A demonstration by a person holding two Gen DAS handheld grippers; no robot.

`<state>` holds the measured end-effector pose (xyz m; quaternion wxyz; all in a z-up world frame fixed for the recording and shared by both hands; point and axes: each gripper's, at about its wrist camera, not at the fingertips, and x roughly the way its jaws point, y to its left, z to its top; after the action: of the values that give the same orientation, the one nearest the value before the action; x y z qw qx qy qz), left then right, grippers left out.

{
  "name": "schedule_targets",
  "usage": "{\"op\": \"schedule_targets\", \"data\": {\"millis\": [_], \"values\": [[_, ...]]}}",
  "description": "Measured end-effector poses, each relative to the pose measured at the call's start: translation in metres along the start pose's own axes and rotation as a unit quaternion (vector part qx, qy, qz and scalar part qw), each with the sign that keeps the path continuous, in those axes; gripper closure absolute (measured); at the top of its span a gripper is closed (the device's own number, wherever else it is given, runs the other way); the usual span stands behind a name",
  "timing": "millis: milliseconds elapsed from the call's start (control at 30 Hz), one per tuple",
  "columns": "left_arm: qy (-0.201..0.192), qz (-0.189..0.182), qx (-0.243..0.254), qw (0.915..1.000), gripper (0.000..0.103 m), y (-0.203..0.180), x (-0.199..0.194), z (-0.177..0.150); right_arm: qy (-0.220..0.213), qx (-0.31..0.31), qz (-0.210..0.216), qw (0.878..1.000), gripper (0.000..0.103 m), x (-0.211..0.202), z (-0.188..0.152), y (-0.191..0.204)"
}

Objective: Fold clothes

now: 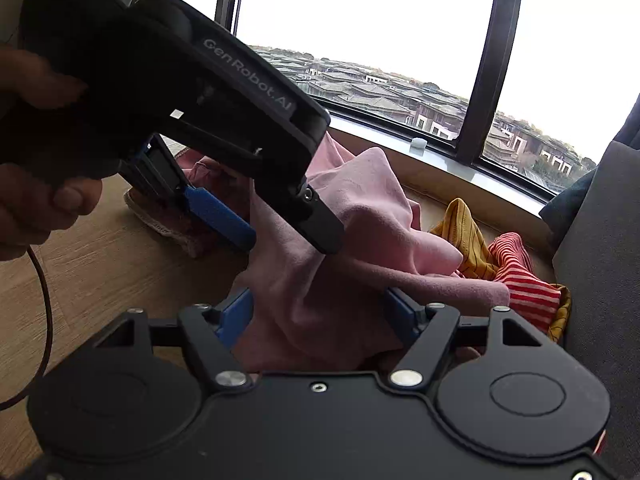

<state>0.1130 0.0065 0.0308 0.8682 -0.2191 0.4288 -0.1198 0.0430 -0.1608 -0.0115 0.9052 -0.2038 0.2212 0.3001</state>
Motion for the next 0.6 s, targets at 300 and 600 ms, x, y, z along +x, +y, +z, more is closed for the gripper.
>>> {"op": "schedule_targets", "data": {"millis": [300, 600], "values": [[-0.007, -0.004, -0.041, 0.9991, 0.024, 0.012, 0.009, 0.011, 0.011, 0.009, 0.005, 1.0, 0.094, 0.03, 0.004, 0.003], [0.012, 0.015, -0.017, 0.9997, 0.023, 0.011, 0.025, 0.011, -0.003, -0.082, 0.028, 0.996, 0.097, 0.021, 0.0, 0.036]]}}
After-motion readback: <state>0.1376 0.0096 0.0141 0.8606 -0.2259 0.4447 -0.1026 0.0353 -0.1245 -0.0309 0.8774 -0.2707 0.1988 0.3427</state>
